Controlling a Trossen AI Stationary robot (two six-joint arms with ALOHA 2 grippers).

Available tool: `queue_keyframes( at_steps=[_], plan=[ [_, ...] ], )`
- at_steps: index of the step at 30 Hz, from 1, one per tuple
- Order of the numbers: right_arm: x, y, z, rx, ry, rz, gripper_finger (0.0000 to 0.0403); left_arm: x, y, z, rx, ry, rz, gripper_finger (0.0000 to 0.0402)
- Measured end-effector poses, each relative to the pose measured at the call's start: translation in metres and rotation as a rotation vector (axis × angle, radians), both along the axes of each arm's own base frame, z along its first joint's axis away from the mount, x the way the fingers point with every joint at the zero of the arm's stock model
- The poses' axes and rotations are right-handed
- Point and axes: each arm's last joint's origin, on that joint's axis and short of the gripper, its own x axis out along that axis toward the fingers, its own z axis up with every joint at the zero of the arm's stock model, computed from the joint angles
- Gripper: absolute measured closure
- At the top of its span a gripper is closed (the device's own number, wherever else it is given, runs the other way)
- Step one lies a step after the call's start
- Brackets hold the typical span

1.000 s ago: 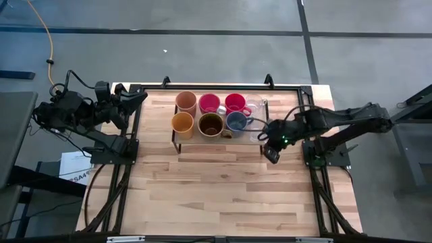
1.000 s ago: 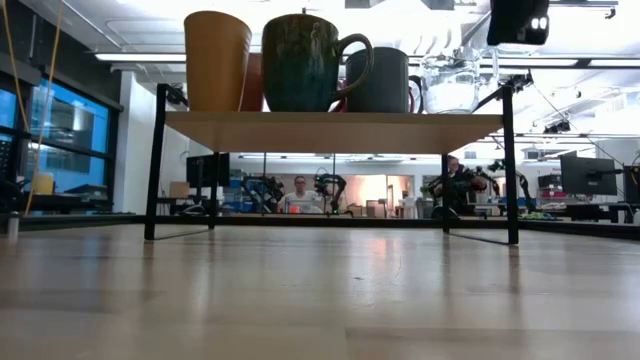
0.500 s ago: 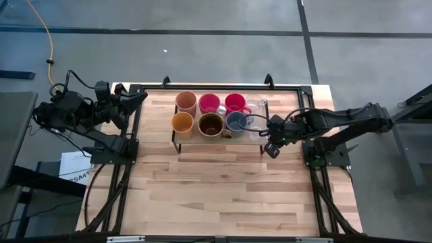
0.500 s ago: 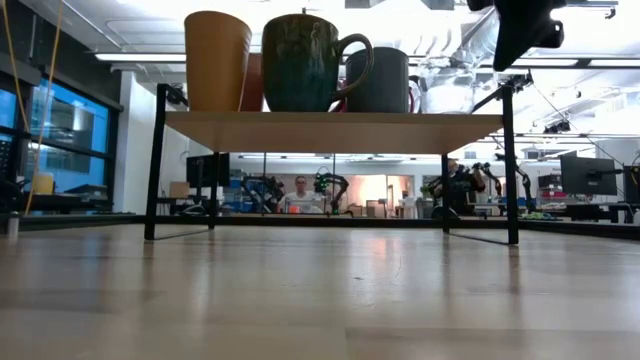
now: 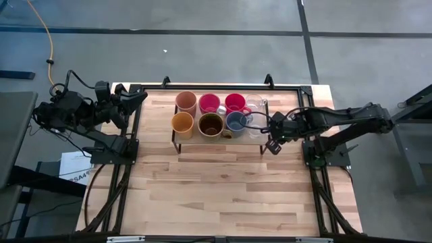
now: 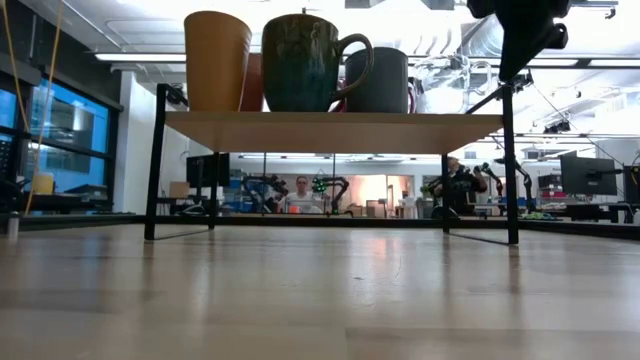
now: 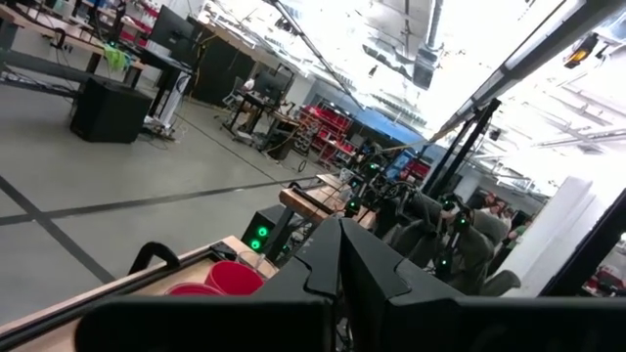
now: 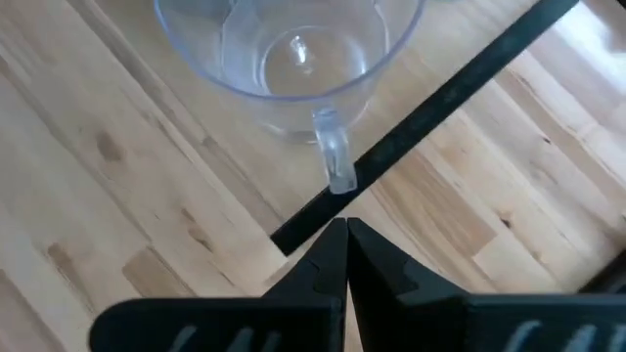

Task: Stack small to large cups/mugs on shelf
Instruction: Return to Home Position

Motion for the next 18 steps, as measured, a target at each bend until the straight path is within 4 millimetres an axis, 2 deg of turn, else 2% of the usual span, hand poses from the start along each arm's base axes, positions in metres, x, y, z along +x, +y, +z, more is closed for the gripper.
queue_keyframes(
  at_steps=[3,7,13,18],
  plan=[
    [-0.003,0.000,0.004,0.000,0.003,0.043,0.0403,0.000,0.000,0.000,0.000,0.000,0.000,0.0401],
    [-0.020,0.006,0.027,-0.013,-0.074,0.186,0.0403,0.000,0.000,0.000,0.003,0.003,-0.004,0.0401],
    [-0.035,-0.001,0.061,-0.084,-0.527,0.261,0.0403,0.002,-0.001,0.000,0.013,0.011,-0.020,0.0402],
    [-0.040,-0.015,0.071,-0.203,-0.863,0.327,0.0403,0.016,-0.005,-0.004,0.110,0.093,-0.067,0.0402]
  ],
)
